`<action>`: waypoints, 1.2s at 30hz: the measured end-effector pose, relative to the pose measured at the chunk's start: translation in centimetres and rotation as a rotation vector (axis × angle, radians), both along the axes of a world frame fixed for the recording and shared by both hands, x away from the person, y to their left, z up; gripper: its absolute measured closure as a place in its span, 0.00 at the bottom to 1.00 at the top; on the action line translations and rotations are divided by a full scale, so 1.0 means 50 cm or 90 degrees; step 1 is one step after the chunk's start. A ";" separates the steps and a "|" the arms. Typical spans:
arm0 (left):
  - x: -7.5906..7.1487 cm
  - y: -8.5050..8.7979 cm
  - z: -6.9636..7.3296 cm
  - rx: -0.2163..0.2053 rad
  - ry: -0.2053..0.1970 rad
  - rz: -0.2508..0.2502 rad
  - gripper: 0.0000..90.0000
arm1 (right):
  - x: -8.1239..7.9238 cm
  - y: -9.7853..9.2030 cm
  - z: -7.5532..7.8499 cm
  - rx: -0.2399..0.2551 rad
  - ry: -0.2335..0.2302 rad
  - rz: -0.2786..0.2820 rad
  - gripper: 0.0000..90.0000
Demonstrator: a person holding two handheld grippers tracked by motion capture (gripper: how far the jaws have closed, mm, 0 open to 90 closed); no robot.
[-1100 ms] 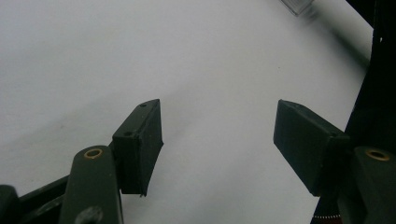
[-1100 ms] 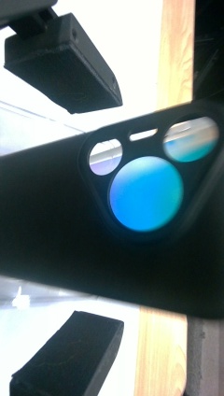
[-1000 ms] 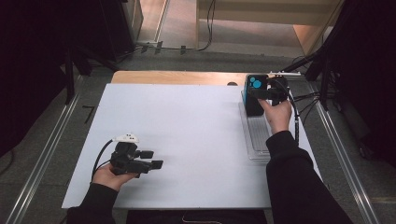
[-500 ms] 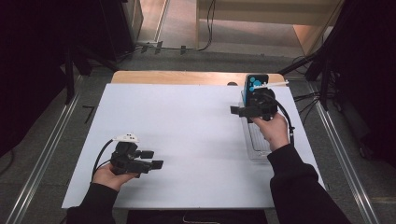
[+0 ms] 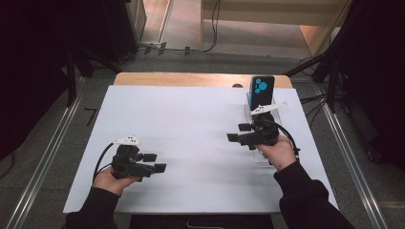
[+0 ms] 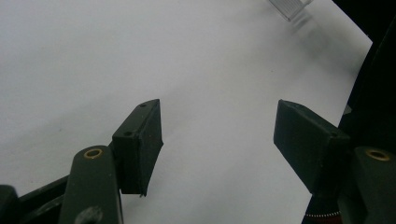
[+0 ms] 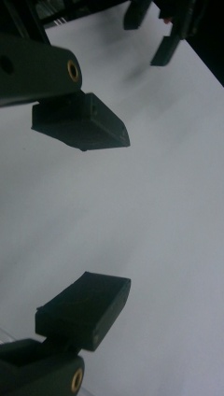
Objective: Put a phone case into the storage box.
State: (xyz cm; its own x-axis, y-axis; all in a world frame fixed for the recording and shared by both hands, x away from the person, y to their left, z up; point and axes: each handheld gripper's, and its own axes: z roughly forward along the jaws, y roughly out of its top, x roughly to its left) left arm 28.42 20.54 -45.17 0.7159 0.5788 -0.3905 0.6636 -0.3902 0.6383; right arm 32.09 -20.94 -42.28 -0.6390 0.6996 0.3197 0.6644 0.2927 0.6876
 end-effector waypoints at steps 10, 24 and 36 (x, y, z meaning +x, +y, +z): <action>-0.013 -0.007 -0.003 -0.007 -0.002 -0.015 0.35 | -0.067 -0.022 -0.037 -0.024 0.003 0.054 0.32; -0.025 -0.005 -0.010 -0.006 -0.004 -0.022 0.35 | -0.133 -0.056 -0.085 -0.047 0.009 0.099 0.30; -0.027 -0.002 -0.014 -0.011 0.000 -0.018 0.35 | -0.143 -0.083 -0.099 -0.053 0.023 0.066 0.29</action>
